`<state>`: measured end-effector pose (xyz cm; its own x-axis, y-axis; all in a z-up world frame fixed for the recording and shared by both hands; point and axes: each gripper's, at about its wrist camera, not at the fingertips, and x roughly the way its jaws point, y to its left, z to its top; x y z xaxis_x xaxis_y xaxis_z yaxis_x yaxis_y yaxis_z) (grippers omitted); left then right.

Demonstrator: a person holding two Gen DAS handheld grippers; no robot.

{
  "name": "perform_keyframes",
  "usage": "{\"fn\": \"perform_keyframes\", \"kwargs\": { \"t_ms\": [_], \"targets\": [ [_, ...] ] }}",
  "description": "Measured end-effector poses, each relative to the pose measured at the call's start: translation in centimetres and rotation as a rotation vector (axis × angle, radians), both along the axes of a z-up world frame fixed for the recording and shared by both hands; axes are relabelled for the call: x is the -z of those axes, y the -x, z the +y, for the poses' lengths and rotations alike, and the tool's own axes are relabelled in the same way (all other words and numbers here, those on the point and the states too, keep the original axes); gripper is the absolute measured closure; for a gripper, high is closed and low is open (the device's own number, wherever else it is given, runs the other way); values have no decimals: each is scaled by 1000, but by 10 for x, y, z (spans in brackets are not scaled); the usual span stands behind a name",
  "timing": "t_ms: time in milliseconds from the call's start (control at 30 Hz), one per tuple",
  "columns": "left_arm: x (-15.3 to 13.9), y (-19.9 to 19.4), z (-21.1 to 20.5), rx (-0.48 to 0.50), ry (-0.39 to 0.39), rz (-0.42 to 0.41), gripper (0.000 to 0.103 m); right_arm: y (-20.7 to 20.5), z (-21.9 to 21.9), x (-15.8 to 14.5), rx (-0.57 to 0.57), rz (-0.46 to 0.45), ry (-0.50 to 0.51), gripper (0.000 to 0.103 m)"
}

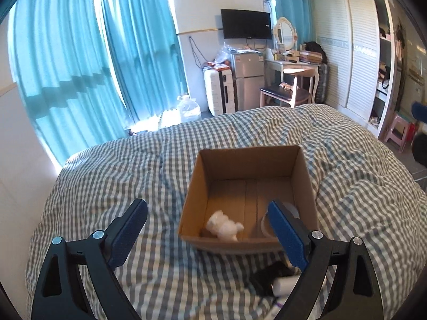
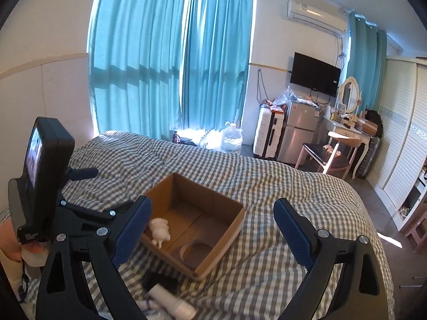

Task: Organize objects
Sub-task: 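Carry the plush toy and tape roll into the cardboard box and release both, then grasp the blue-patterned tissue pack with the left tool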

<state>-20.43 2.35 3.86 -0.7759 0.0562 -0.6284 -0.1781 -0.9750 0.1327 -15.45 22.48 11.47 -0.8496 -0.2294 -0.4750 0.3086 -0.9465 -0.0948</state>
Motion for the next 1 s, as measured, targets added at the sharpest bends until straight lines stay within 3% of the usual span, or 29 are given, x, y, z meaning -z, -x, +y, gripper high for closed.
{"fn": "perform_keyframes", "kwargs": {
  "t_ms": [167, 333, 567, 867, 1000],
  "targets": [
    [17, -43, -8, -43, 6, -8, 9, -42, -3, 33, -5, -58, 15, 10],
    [54, -82, -12, -75, -12, -37, 9, -70, -11, 80, 1, -120, -20, 10],
    [114, -117, 2, -81, 60, -126, 9, -87, -4, 126, 44, -199, -38, 10],
    [153, -152, 14, 19, 10, -241, 9, -90, 5, 162, 83, -289, -18, 10],
    [168, -161, 25, 96, -25, -292, 8, -90, 3, 165, 90, -305, -8, 10]
  ]
}}
